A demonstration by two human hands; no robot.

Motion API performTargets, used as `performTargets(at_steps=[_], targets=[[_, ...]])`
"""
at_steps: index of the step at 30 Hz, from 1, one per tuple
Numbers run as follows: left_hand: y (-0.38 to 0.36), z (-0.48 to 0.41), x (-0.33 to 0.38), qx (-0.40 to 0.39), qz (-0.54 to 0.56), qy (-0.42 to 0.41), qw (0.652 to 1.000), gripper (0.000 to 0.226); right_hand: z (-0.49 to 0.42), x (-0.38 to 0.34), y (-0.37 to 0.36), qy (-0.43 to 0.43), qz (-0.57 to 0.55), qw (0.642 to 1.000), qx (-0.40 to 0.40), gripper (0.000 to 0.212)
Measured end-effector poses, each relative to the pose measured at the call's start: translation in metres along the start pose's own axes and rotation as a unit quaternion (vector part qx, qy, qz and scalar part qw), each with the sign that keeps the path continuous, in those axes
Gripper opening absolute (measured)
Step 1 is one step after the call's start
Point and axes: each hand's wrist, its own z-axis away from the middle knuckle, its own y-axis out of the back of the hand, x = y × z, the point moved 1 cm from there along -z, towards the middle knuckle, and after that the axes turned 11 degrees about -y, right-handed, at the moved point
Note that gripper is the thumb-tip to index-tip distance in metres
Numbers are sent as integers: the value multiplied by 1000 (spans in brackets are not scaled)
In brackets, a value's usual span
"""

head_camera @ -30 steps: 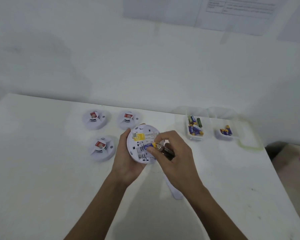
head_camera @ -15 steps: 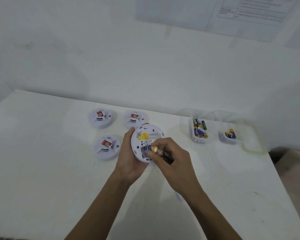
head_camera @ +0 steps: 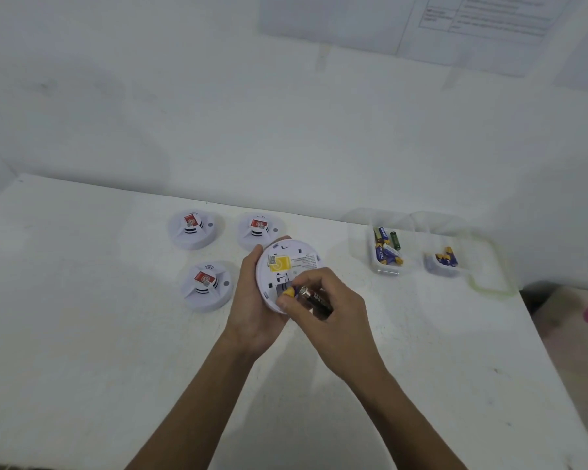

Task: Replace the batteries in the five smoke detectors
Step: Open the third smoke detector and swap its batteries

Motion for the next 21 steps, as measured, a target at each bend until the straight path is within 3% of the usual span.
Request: performTargets(at_steps=[8, 21], targets=[[-1, 2, 1, -12, -20, -34, 999, 49, -1, -3, -8, -61, 7, 997, 46, 29], [3, 2, 2, -15, -10, -55, 998, 52, -5, -8, -4, -58, 15, 998, -9, 25]])
